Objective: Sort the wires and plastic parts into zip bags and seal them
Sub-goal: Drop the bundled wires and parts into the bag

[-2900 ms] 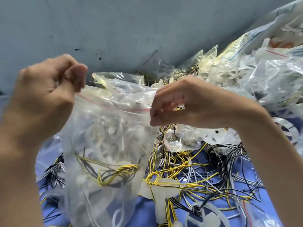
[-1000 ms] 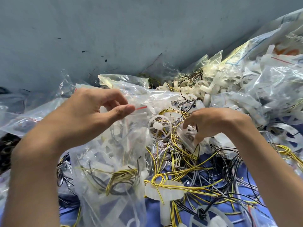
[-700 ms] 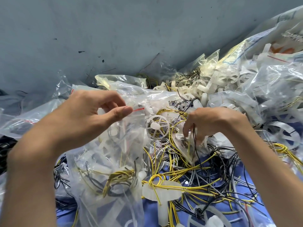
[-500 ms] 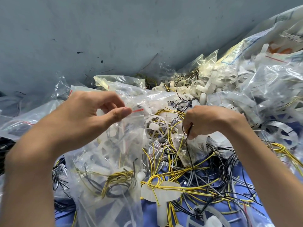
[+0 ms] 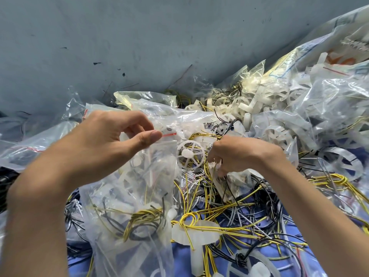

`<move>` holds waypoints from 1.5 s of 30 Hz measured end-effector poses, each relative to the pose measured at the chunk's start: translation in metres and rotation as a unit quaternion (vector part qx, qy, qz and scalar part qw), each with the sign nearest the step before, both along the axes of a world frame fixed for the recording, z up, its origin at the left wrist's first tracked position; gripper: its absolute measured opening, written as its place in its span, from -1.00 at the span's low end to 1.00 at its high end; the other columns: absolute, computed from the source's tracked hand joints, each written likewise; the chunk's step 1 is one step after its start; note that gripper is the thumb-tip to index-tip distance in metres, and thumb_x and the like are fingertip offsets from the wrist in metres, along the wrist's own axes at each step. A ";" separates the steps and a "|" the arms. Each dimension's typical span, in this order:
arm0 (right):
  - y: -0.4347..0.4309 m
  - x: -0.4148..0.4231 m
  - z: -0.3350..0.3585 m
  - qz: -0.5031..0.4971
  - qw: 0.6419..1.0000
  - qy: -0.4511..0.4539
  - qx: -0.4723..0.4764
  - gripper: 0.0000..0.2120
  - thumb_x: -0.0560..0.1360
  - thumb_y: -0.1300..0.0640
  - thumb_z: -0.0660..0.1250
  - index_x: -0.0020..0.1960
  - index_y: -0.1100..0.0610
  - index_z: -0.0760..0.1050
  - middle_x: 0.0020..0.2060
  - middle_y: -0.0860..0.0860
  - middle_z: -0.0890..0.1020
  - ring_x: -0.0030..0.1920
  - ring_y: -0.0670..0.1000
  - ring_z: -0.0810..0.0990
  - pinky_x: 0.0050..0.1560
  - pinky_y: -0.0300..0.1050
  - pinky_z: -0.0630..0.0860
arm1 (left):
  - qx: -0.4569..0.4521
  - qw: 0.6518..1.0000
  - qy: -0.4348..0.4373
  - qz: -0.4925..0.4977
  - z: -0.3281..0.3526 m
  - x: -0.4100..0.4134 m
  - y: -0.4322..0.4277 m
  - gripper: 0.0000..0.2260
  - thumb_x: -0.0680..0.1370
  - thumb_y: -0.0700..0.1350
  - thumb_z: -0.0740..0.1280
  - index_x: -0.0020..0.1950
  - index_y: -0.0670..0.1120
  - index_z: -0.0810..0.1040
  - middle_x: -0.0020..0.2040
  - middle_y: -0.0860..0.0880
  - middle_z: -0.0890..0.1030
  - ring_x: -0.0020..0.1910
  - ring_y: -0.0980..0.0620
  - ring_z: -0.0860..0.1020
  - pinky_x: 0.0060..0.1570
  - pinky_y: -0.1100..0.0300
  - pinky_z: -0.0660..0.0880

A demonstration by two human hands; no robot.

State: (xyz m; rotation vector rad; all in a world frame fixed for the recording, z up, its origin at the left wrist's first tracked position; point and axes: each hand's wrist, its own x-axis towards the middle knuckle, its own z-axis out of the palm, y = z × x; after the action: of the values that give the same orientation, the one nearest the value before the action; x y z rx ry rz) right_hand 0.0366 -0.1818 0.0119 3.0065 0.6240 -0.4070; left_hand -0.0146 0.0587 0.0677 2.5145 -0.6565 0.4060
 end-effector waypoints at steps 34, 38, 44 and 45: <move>0.009 -0.032 0.056 0.008 0.606 0.000 0.796 -0.82 0.52 0.31 0.26 -0.08 0.10 0.29 -0.41 -0.08 0.58 -0.38 -0.09 0.57 -0.38 -0.20 0.56 | -0.263 0.961 0.091 0.005 -0.003 0.001 -0.042 -0.64 0.30 0.21 0.41 -0.03 0.05 0.53 -0.15 0.20 0.68 -0.21 0.31 0.61 -0.22 0.51 0.43; 0.015 -0.032 0.053 0.014 0.650 -0.011 0.760 -0.83 0.50 0.27 0.32 0.03 0.11 0.38 -0.34 -0.11 0.59 -0.33 -0.13 0.55 -0.35 -0.29 0.50 | -0.315 0.948 0.049 -0.010 -0.004 -0.002 -0.057 -0.87 0.46 -0.07 0.39 -0.23 -0.09 0.59 -0.36 0.13 0.66 -0.39 0.27 0.56 -0.31 0.51 0.40; 0.005 -0.030 0.046 0.019 0.801 0.063 0.596 -0.58 0.28 -0.01 0.40 0.02 0.24 0.53 -0.16 0.17 0.64 -0.14 -0.01 0.57 -0.01 -0.06 0.50 | -0.365 0.931 -0.020 -0.004 -0.002 -0.002 -0.057 -0.86 0.51 -0.11 0.37 -0.24 -0.08 0.53 -0.36 0.13 0.65 -0.40 0.23 0.55 -0.31 0.43 0.41; 0.005 -0.030 0.046 0.025 0.802 0.070 0.593 -0.58 0.28 0.01 0.39 -0.01 0.30 0.52 -0.10 0.25 0.64 -0.11 0.02 0.58 0.02 -0.02 0.50 | -0.369 0.929 -0.025 -0.004 -0.001 -0.002 -0.057 -0.86 0.52 -0.11 0.36 -0.23 -0.08 0.52 -0.35 0.14 0.65 -0.40 0.23 0.56 -0.31 0.44 0.41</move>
State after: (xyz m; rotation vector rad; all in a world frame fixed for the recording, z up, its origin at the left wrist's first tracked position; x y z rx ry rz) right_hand 0.0063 -0.1765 0.0574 4.1092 1.4047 -0.2793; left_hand -0.0170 0.0014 0.0668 1.7867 -0.4210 0.5875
